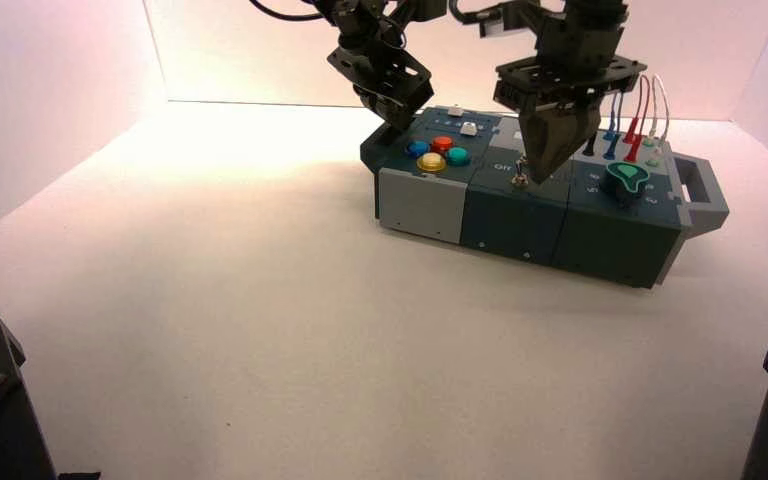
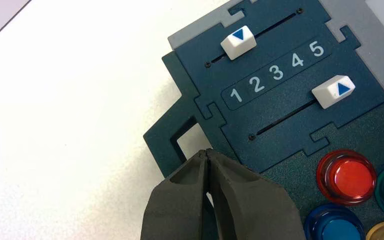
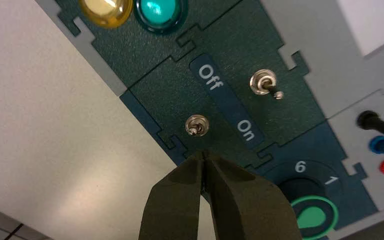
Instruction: Flip the bottom switch on with the right gripper.
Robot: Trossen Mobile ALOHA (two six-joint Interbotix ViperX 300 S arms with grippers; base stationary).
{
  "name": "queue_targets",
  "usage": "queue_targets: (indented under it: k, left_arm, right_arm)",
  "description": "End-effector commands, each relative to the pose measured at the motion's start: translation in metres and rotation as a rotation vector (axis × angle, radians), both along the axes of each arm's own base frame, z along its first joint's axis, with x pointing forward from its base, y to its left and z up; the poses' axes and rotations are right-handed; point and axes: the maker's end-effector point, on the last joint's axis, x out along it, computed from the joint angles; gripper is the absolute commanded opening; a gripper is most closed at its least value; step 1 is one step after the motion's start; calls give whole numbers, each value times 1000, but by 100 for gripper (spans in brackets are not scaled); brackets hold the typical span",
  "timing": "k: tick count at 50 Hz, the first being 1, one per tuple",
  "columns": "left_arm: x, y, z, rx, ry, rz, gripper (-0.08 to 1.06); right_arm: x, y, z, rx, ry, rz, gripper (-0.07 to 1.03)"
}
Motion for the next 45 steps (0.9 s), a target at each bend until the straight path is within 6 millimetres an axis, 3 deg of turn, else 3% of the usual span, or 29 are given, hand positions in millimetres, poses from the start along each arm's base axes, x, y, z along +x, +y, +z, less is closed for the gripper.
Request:
queue_targets:
  k: [1, 23, 45]
  left_arm:
    - [8, 11, 4, -3, -5, 26, -3]
    - [9, 11, 5, -4, -8, 28, -3]
    - [14, 15, 6, -6, -11, 39, -3]
  right_arm:
    - [9, 4, 12, 20, -48, 4, -2]
    - [37, 17, 34, 54, -115, 0, -2]
    - [34, 25, 17, 49, -74, 10, -2]
